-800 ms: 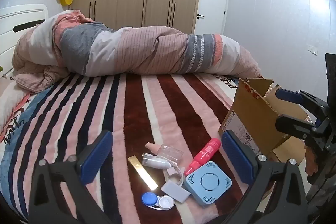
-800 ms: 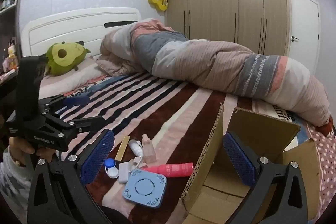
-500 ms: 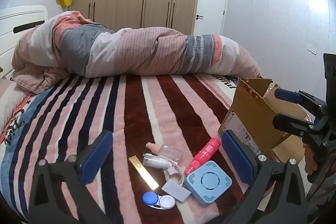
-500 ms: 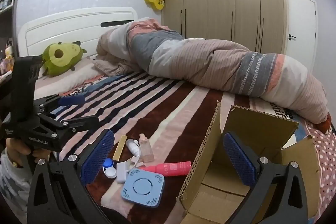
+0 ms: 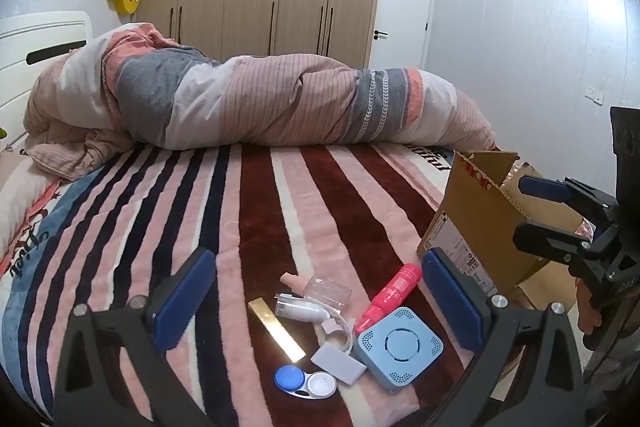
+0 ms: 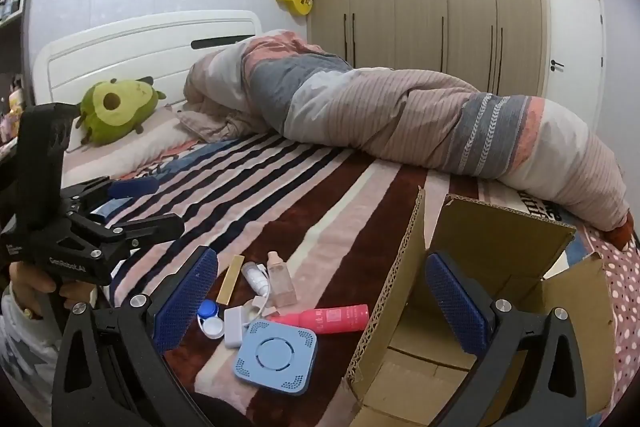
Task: Organize rigid objects
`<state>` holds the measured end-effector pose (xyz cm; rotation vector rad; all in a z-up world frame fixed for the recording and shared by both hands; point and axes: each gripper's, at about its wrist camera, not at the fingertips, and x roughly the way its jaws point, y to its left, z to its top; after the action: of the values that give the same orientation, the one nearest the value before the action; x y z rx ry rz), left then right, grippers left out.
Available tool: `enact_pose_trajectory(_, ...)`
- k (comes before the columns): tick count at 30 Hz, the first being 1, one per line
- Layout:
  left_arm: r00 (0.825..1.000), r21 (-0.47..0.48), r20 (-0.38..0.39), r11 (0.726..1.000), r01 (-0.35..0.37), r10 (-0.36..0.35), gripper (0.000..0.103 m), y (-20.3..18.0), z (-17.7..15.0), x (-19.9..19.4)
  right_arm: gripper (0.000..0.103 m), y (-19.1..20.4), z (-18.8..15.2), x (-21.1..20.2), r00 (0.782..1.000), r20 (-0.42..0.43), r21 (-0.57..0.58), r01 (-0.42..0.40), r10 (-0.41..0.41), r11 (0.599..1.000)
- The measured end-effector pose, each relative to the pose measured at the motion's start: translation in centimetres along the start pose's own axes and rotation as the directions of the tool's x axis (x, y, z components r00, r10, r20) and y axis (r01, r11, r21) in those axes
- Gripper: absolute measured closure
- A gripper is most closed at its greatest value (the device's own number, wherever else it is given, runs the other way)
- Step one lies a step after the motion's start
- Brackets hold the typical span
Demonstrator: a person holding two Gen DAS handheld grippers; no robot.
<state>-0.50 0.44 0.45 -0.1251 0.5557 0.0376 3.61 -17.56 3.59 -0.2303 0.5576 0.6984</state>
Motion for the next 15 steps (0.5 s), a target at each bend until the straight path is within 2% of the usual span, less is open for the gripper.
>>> enact_pose_trajectory(15,1.0,0.0,0.003,1.0,0.0,0.0,0.0,0.07,-0.08,-0.04,0.0,-0.53,0.02,-0.28,1.0,-0.004,0.015,0.003,-0.003,1.0)
